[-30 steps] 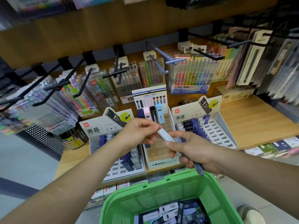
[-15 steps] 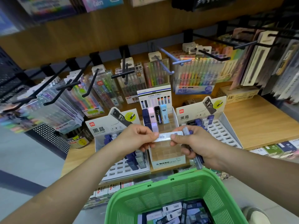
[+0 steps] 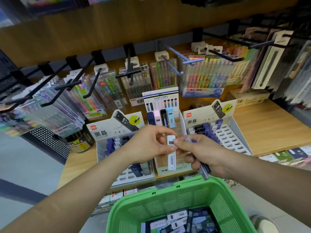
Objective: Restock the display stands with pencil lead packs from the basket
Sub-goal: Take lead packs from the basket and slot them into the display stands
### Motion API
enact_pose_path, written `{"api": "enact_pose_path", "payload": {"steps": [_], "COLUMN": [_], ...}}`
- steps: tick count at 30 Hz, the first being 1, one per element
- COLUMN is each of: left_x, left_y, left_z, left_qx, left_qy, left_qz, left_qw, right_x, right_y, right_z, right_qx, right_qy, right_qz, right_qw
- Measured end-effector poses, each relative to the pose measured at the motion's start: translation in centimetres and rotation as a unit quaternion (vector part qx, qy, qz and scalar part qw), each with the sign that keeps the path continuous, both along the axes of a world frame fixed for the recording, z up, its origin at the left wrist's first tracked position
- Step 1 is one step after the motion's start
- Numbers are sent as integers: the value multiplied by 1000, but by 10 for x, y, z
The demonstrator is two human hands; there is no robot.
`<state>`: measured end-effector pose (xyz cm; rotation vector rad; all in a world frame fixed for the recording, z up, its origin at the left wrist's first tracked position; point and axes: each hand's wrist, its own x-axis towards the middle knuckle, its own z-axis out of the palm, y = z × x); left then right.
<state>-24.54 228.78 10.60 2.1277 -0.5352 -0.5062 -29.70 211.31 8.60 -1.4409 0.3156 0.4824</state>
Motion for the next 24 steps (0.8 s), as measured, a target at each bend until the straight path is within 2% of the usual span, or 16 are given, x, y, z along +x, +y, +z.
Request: {"api": "enact_pose_path", "payload": {"steps": [5,11,14,18,24], "left_x": [16,49,67,77,81], "left_y": [1,-18,-37,-55,-66], "left_z": [-3,9,8,-4,-22], "left_qx": [-33,-27,12,115,155], "left_qy": [-101,-198,-222,-250,-260], "left_qz": [154,225,225,181,149], "left_qw": [982,954,949,944,941], "right_x": [4,3,0,-4,-2], "right_y": [-11,-18,-23,-23,-26], "right_z": [-1,1,9,14,8], "right_qx": [54,85,115,96,47], "right_qy": [67,83,92,88,65], "right_qz": [-78,-119,-78,-9,-35], "right_qw": [993,986,986,991,996]}}
